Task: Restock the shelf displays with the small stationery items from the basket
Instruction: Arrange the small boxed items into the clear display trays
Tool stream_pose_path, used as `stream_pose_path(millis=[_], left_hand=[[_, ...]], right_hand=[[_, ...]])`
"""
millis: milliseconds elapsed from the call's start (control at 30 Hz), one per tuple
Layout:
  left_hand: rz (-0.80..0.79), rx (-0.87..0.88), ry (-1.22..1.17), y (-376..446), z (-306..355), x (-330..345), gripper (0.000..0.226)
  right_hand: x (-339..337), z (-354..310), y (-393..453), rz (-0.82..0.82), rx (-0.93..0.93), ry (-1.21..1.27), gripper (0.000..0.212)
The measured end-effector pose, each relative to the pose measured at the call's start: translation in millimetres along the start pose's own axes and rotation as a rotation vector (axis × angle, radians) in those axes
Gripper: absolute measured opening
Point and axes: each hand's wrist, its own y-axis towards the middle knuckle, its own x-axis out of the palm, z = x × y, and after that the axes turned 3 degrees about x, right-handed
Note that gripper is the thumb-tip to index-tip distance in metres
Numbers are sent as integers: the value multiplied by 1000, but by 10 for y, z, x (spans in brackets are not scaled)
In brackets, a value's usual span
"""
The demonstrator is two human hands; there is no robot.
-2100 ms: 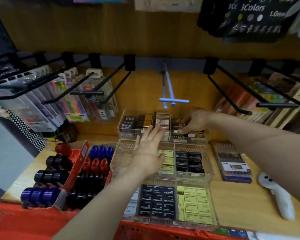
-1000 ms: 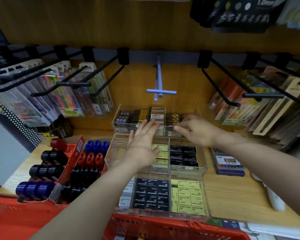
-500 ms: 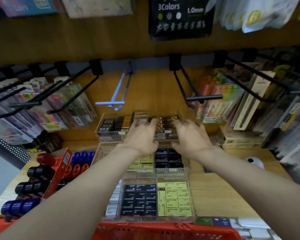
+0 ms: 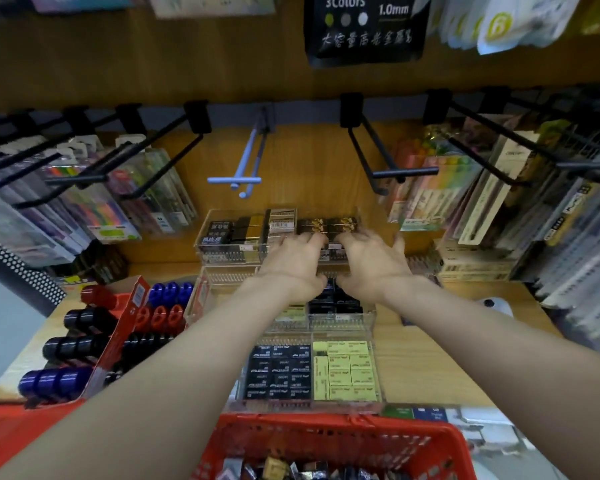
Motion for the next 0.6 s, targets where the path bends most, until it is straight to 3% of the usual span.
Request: stream_pose_path(millis=[133,267,367,433,533,600], left_hand=[[62,109,110,-705,64,81,59],[-33,166,118,-1572,128,317,38],[-167,114,29,-2123,159,742,28],[-350,44,-19,-2388,153,1095,27],[-560,-103,-187,-2638,109,1635,27],[-644,-194,-307,-2782,126,1979,31]], right_hand=[[152,-71,-682,182,-142,110,60],[505,-92,-1551,39,-208,121,30],[907,22,-2024,-213,-60,191,25],[1222,152,-2230,-362,68,263,21],[1718,325,-2410,-492,324,389,12],[2042,390,-2516,-566,526,496,20]])
